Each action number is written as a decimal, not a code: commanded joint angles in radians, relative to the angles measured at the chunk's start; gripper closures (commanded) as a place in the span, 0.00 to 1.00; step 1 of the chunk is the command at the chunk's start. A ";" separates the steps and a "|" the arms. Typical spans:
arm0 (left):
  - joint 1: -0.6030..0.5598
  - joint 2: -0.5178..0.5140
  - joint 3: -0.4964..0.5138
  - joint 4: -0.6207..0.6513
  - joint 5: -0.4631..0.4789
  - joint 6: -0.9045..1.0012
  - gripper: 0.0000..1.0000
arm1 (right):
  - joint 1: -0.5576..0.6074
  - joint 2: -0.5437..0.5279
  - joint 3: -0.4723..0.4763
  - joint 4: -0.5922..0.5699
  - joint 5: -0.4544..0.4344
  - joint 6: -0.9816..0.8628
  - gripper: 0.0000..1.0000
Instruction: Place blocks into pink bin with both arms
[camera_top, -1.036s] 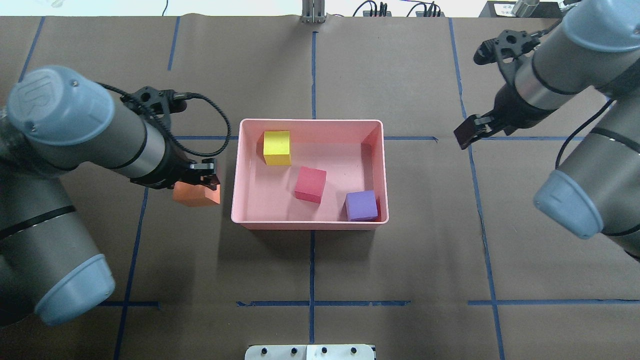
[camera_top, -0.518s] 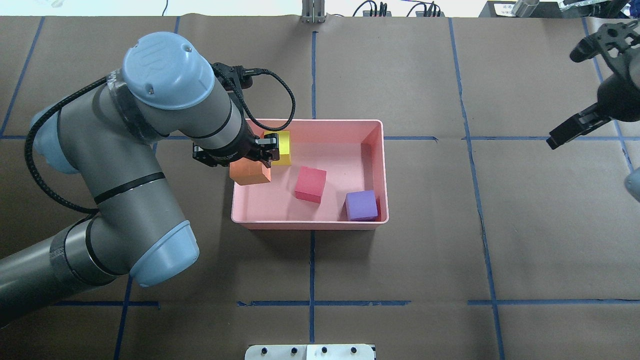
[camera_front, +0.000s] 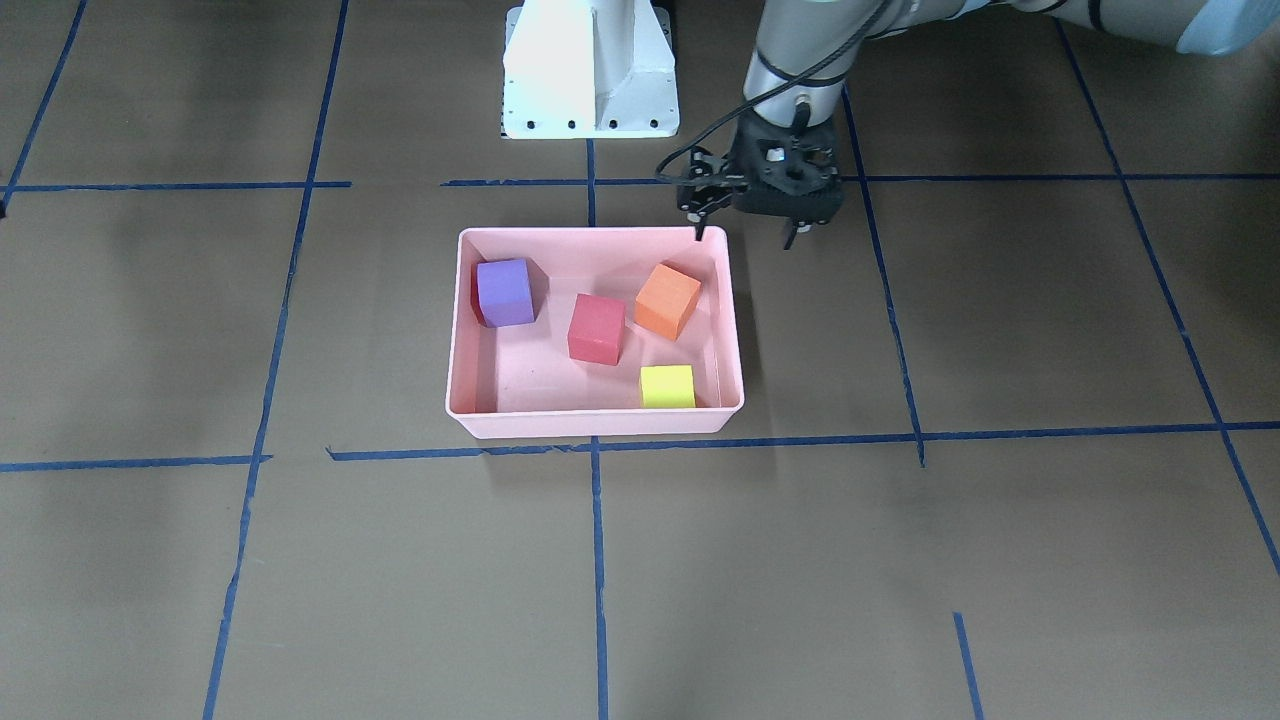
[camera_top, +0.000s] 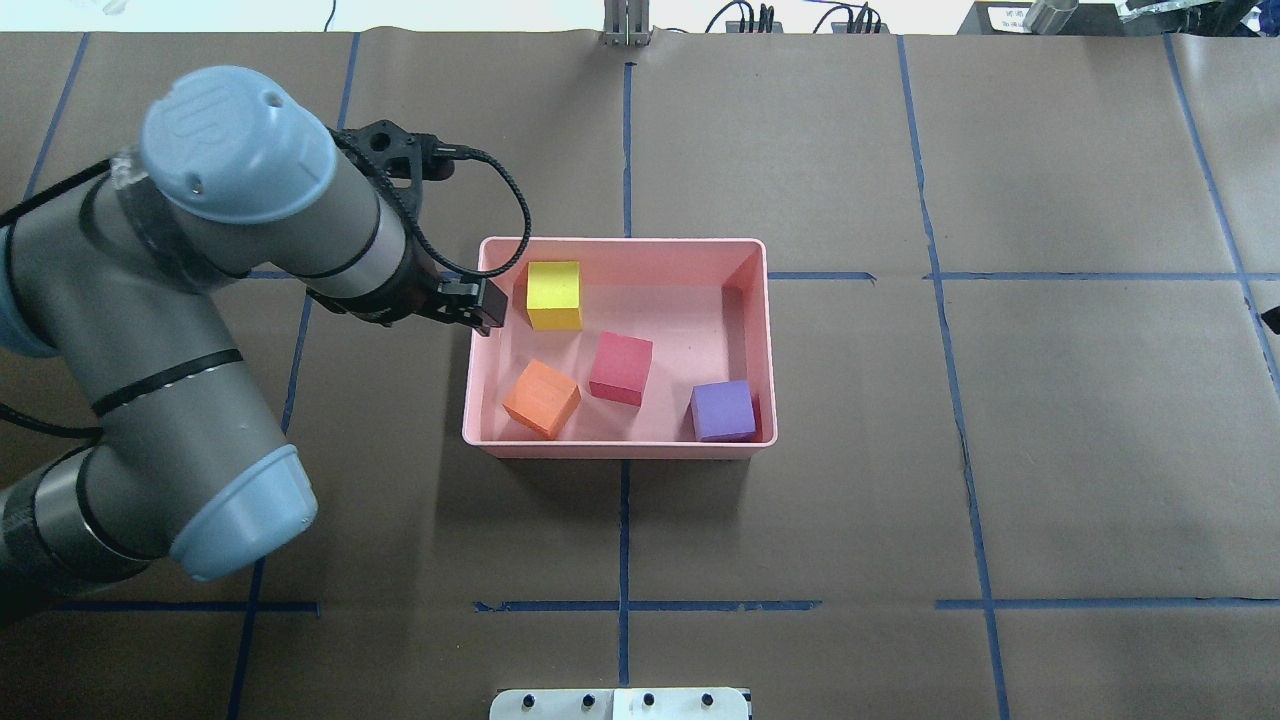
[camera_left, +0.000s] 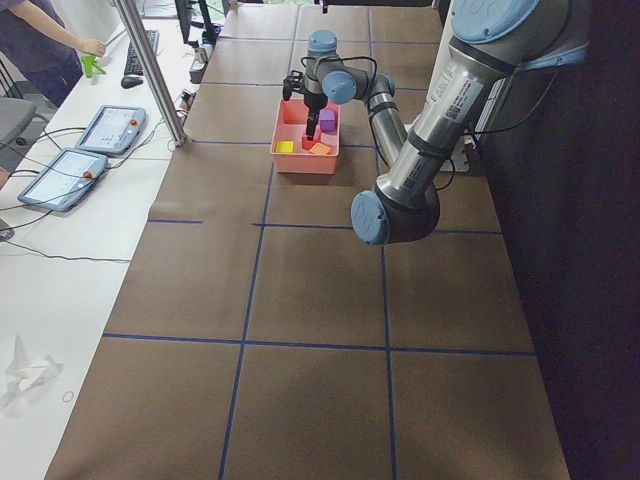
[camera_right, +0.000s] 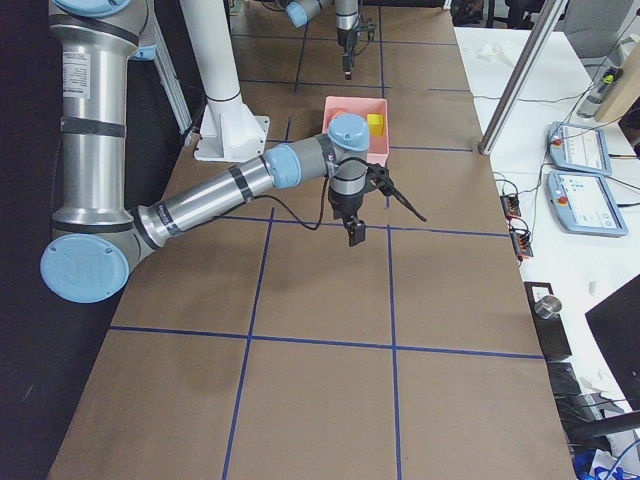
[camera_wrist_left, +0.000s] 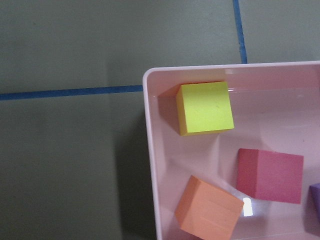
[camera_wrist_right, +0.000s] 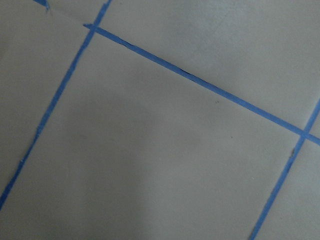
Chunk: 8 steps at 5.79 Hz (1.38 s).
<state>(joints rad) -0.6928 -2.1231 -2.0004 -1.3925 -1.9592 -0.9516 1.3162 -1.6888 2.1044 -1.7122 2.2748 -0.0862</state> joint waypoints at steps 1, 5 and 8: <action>-0.171 0.137 -0.020 0.000 -0.126 0.313 0.00 | 0.151 -0.109 -0.082 0.014 0.064 -0.121 0.00; -0.693 0.521 0.114 -0.014 -0.389 0.946 0.00 | 0.276 -0.146 -0.199 0.014 0.107 -0.202 0.00; -0.835 0.696 0.124 -0.016 -0.429 1.071 0.00 | 0.276 -0.146 -0.196 0.014 0.121 -0.199 0.00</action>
<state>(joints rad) -1.4993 -1.4738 -1.8724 -1.4085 -2.3613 0.1036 1.5922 -1.8347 1.9071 -1.6981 2.3947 -0.2859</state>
